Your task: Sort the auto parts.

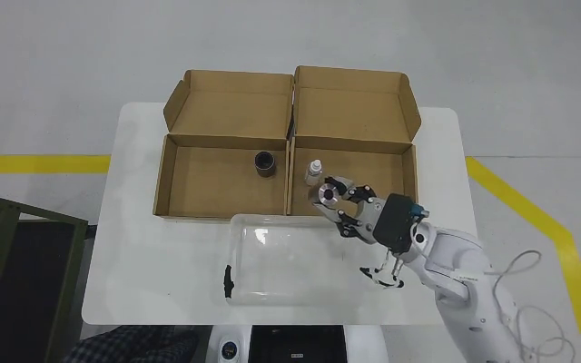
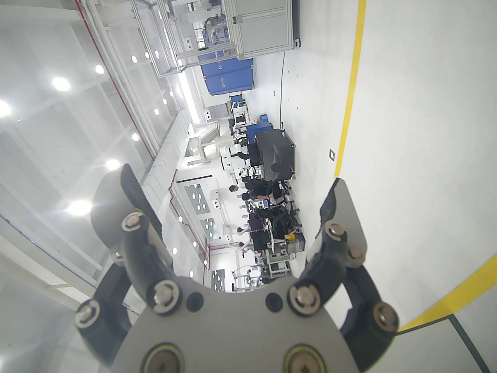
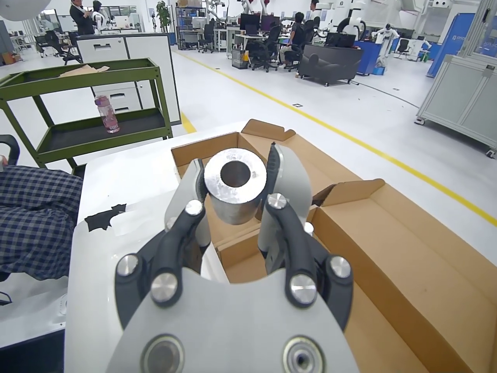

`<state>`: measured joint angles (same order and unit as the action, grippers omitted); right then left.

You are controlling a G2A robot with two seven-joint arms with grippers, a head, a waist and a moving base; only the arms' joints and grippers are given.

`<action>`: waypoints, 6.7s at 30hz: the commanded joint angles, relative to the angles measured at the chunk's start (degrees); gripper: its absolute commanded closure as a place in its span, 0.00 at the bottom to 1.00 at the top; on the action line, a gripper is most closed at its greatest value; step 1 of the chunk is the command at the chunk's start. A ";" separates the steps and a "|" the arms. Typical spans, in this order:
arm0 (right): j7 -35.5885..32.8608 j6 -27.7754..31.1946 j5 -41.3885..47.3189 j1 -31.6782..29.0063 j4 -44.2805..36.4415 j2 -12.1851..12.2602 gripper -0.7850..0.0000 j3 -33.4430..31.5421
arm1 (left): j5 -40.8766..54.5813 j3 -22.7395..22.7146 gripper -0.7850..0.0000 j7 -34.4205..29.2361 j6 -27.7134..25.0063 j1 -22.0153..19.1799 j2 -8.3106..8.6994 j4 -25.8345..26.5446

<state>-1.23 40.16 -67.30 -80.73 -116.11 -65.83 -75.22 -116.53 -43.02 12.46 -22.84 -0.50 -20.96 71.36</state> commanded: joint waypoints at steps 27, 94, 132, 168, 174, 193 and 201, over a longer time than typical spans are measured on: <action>-9.97 -4.70 -6.88 17.22 11.61 -2.73 1.00 17.92 | 0.00 0.00 0.00 0.00 0.00 0.00 0.00 0.00; -19.86 -8.09 -7.56 37.92 40.92 -12.56 0.69 35.61 | 0.00 0.00 0.00 0.00 0.00 0.00 0.00 0.00; -18.15 -7.36 -10.02 23.76 16.06 -7.97 0.49 15.56 | 0.00 0.00 0.00 0.00 0.00 0.00 0.00 0.00; 1.60 -6.08 -6.04 -14.03 -0.02 -2.00 0.00 -25.37 | 0.00 0.00 0.00 0.00 0.00 0.00 0.00 0.00; 3.36 -5.70 -4.66 -16.50 0.06 -1.71 0.00 -29.18 | 0.00 0.00 0.00 0.00 0.00 0.00 0.00 0.00; 2.94 -2.16 -3.69 -17.66 1.12 -1.38 0.00 -29.90 | 0.00 0.00 0.00 0.00 0.00 0.00 0.00 0.00; 2.94 -2.16 -3.69 -17.66 1.12 -1.38 0.00 -29.90 | 0.00 0.00 0.00 0.00 0.00 0.00 0.00 0.00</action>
<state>1.70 38.00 -71.00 -98.38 -114.98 -67.21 -105.12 -116.53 -43.02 12.46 -22.84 -0.50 -20.96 71.36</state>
